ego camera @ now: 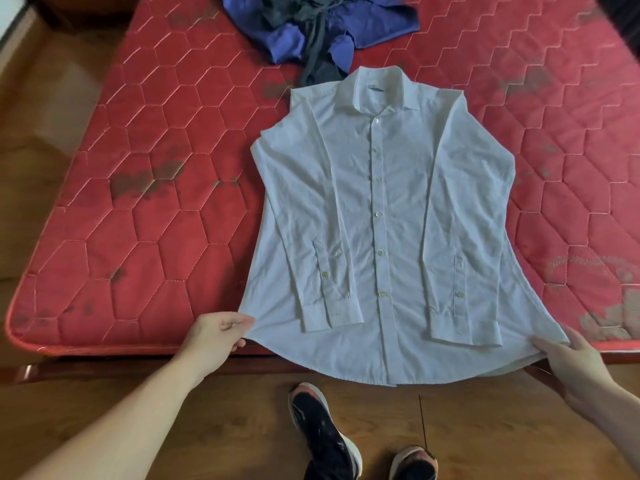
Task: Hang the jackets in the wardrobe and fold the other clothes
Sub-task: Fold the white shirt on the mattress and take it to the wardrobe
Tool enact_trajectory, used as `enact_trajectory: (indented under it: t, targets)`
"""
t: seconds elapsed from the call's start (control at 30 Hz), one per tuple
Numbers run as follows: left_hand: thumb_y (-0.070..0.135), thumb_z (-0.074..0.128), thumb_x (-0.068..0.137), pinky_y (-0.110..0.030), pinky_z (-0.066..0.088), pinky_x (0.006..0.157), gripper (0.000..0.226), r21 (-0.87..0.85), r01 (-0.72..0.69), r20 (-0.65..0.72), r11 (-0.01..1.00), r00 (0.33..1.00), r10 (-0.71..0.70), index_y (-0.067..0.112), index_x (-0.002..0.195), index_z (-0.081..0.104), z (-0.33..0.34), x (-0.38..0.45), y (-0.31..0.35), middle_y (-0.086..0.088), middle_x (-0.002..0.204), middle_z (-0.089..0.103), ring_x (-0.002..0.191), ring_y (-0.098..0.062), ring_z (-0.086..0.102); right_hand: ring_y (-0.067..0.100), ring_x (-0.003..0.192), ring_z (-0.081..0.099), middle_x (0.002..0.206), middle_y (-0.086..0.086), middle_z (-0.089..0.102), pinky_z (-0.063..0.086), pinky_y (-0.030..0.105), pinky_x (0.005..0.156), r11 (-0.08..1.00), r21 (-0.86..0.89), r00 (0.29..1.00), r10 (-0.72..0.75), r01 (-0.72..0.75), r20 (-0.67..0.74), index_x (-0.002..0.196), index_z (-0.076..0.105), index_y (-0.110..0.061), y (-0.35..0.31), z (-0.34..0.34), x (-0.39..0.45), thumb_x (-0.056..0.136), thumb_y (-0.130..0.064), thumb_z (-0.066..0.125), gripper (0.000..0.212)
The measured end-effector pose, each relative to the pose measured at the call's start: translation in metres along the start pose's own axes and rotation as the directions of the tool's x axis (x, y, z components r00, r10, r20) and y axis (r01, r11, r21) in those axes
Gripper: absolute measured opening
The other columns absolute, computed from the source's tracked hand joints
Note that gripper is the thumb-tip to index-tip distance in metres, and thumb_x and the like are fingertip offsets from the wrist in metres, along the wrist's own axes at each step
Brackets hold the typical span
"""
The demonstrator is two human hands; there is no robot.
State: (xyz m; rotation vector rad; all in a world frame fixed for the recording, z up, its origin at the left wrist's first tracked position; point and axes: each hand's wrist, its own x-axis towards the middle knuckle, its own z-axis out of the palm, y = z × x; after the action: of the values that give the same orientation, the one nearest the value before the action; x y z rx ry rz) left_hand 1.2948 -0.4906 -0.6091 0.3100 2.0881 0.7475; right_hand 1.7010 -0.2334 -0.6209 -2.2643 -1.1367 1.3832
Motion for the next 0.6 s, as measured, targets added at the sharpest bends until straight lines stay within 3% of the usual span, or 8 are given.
enact_trajectory:
  t: [0.1, 0.2, 0.27, 0.37, 0.43, 0.5, 0.6]
  targets:
    - [0.003, 0.057, 0.092, -0.016, 0.050, 0.075, 0.028, 0.100, -0.001, 0.124, 0.995, 0.992, -0.011, 0.025, 0.102, 0.069, -0.008, -0.008, 0.002, -0.001, 0.098, 0.070, 0.083, -0.008, 0.066, 0.031, 0.104, 0.061, 0.121, 0.001, 0.055, 0.051, 0.055, 0.093, 0.987, -0.114, 0.994, -0.107, 0.111, 0.038, 0.133, 0.046, -0.038, -0.006, -0.010, -0.026, 0.089, -0.010, 0.060, 0.055]
    - [0.001, 0.060, 0.081, -0.020, 0.046, 0.097, 0.047, 0.268, -0.127, 0.247, 0.955, 0.967, 0.059, 0.035, 0.113, 0.065, -0.019, -0.012, 0.010, 0.004, 0.117, 0.067, 0.102, -0.004, 0.062, 0.031, 0.101, 0.063, 0.121, -0.002, 0.056, 0.052, 0.055, 0.090, 0.962, -0.208, 0.984, -0.179, 0.179, 0.023, 0.114, 0.051, -0.058, -0.015, -0.024, -0.039, 0.088, -0.012, 0.059, 0.054]
    - [0.004, 0.062, 0.082, -0.007, 0.040, 0.088, 0.048, 0.401, -0.265, 0.254, 0.877, 0.952, 0.171, 0.033, 0.120, 0.065, -0.024, -0.011, 0.020, 0.013, 0.119, 0.063, 0.102, 0.000, 0.058, 0.033, 0.102, 0.063, 0.121, 0.000, 0.056, 0.053, 0.056, 0.089, 0.953, -0.234, 0.981, -0.196, 0.194, 0.015, 0.103, 0.051, -0.065, -0.016, -0.032, -0.032, 0.089, -0.014, 0.059, 0.053]
    - [0.009, 0.061, 0.089, -0.010, 0.042, 0.068, 0.032, 0.464, -0.340, 0.136, 0.818, 0.940, 0.314, 0.028, 0.112, 0.072, -0.030, -0.004, 0.034, 0.015, 0.105, 0.065, 0.083, -0.003, 0.059, 0.033, 0.098, 0.064, 0.119, 0.005, 0.057, 0.055, 0.055, 0.086, 0.950, -0.243, 0.977, -0.210, 0.197, -0.028, 0.109, 0.058, -0.053, -0.035, -0.033, -0.045, 0.089, -0.013, 0.058, 0.044]
    - [0.011, 0.062, 0.089, -0.019, 0.049, 0.067, 0.026, 0.441, -0.331, 0.083, 0.834, 0.941, 0.329, 0.028, 0.103, 0.076, -0.036, -0.002, 0.039, 0.018, 0.096, 0.064, 0.076, -0.007, 0.059, 0.033, 0.090, 0.067, 0.117, 0.010, 0.060, 0.057, 0.054, 0.080, 0.968, -0.181, 0.980, -0.187, 0.173, -0.061, 0.102, 0.068, -0.039, -0.040, -0.033, -0.047, 0.089, -0.012, 0.058, 0.032]
    - [0.013, 0.064, 0.088, -0.024, 0.050, 0.072, 0.025, 0.447, -0.374, 0.123, 0.813, 0.925, 0.359, 0.033, 0.095, 0.077, -0.041, 0.004, 0.041, 0.018, 0.090, 0.065, 0.083, -0.008, 0.062, 0.035, 0.086, 0.069, 0.113, 0.014, 0.065, 0.058, 0.055, 0.077, 0.987, -0.111, 0.990, -0.127, 0.120, -0.063, 0.086, 0.076, -0.035, -0.041, -0.036, -0.045, 0.090, -0.010, 0.059, 0.029]
    - [0.016, 0.066, 0.089, -0.018, 0.041, 0.065, 0.025, 0.467, -0.427, 0.165, 0.774, 0.902, 0.398, 0.038, 0.097, 0.075, -0.047, 0.007, 0.040, 0.014, 0.087, 0.057, 0.079, -0.004, 0.056, 0.035, 0.085, 0.068, 0.107, 0.014, 0.067, 0.057, 0.038, 0.072, 0.988, -0.125, 0.996, -0.086, 0.085, -0.002, 0.078, 0.077, -0.024, -0.040, -0.039, -0.047, 0.094, -0.009, 0.053, 0.033]
